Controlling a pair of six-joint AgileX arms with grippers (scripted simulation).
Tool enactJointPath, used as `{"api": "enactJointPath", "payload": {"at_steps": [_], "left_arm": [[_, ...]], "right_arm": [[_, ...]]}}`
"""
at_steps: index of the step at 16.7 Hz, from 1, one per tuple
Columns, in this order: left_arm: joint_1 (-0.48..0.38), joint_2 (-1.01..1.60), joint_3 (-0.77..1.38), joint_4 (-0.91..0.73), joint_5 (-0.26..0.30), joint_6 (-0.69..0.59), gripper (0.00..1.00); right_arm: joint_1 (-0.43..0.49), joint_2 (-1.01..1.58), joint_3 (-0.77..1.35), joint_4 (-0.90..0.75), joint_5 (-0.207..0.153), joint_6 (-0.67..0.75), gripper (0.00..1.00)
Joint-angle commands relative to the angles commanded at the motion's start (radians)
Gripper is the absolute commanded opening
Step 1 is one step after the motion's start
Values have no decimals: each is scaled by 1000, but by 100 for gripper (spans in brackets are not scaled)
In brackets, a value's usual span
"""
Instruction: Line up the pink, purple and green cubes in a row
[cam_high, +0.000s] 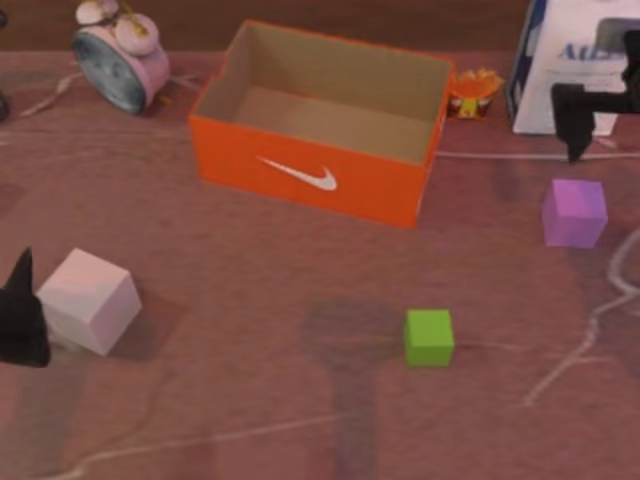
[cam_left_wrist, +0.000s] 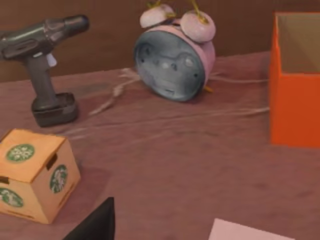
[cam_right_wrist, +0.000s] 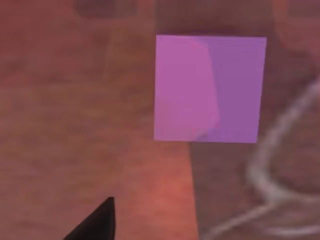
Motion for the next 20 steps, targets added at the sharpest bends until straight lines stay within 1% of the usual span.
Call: {"api": "enactJointPath", "payload": {"at_steps": [3, 6, 13, 16, 20], "left_arm": [[58, -185, -162, 122, 3, -53, 100], [90, -298, -253, 196, 6, -84, 100], [96, -322, -271, 212, 7, -91, 100], [96, -322, -271, 212, 7, -91, 100], [96, -322, -271, 212, 7, -91, 100]], "right_arm": [[8, 180, 171, -89, -2, 19, 100], [13, 276, 271, -138, -5, 30, 100], [8, 296, 288, -144, -5, 31, 100], [12, 316, 234, -73, -5, 30, 100], [14, 364, 125, 97, -4, 33, 100]]}}
